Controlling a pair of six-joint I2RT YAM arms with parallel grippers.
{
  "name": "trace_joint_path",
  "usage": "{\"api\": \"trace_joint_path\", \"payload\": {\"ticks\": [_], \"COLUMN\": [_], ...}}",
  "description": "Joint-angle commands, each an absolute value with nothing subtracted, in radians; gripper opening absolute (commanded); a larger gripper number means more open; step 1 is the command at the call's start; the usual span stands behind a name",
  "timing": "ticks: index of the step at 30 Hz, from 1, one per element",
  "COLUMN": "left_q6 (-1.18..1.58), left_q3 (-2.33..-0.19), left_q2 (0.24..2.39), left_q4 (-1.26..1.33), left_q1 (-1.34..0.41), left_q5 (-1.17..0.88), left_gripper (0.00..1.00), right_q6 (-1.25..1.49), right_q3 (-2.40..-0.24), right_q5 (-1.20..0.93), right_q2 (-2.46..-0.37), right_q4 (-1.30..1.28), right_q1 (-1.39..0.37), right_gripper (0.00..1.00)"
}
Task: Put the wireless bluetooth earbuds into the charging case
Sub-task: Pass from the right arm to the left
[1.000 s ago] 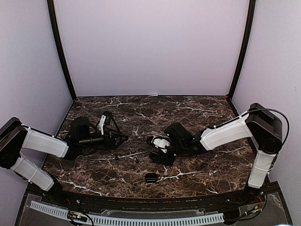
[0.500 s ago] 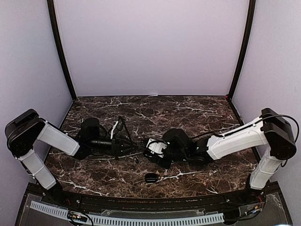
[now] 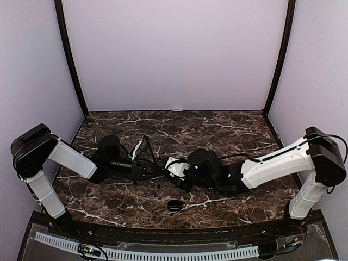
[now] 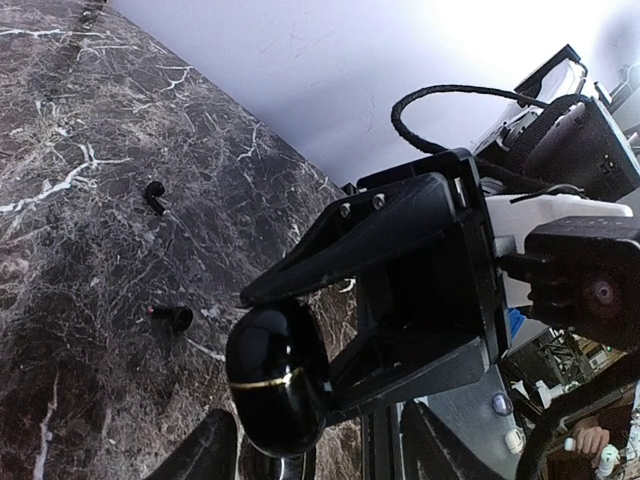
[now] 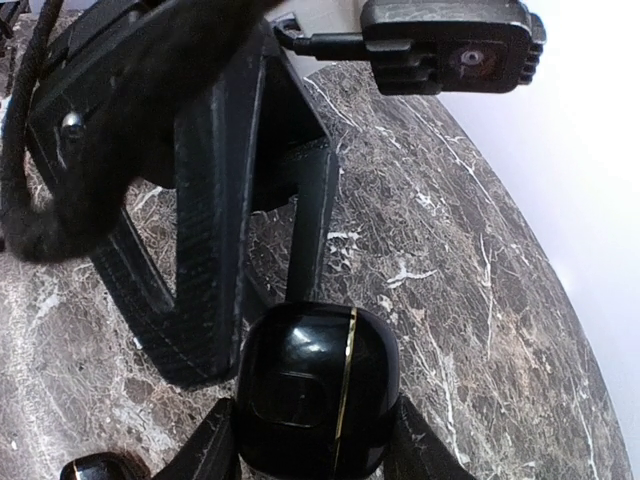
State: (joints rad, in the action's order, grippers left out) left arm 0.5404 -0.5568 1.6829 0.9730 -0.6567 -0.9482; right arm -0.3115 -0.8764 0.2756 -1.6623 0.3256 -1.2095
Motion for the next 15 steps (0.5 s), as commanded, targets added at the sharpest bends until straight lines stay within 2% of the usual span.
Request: {"api": "trace_joint_path", "payload": {"ticks": [1,3,8,15], "left_q6": [0.545,0.543,0.534,0.537], "left_q3": [-0.584,-0.586,-0.588,-0.588], "left_q2": [1.696,1.699,1.698,1.703], "left_q4": [1.0,0.999,0.99,0.996], "left_q1": [-0.664,-0.666,-0.666,-0.666], "left_q5": [-0.98,-0.985,-0.981,-0.98], "left_gripper": [0.59,0.53,0.43,0.47], "right_q6": [-0.338,-0.341,-0.347,-0.359], "right_q3": [-0.877,-0.879,-0.873,-0.866], "right_q5": [0.317,0.321,0.321,0.328], "right_q2": [-1.652,-1.658,-1.655,-1.649], "right_q4": [0.399,0.399,0.4,0.403], "right_q1": [-1.225,-1.225,-1.228,-1.242], "right_gripper": [0.44,0.44,0.48,0.49]}}
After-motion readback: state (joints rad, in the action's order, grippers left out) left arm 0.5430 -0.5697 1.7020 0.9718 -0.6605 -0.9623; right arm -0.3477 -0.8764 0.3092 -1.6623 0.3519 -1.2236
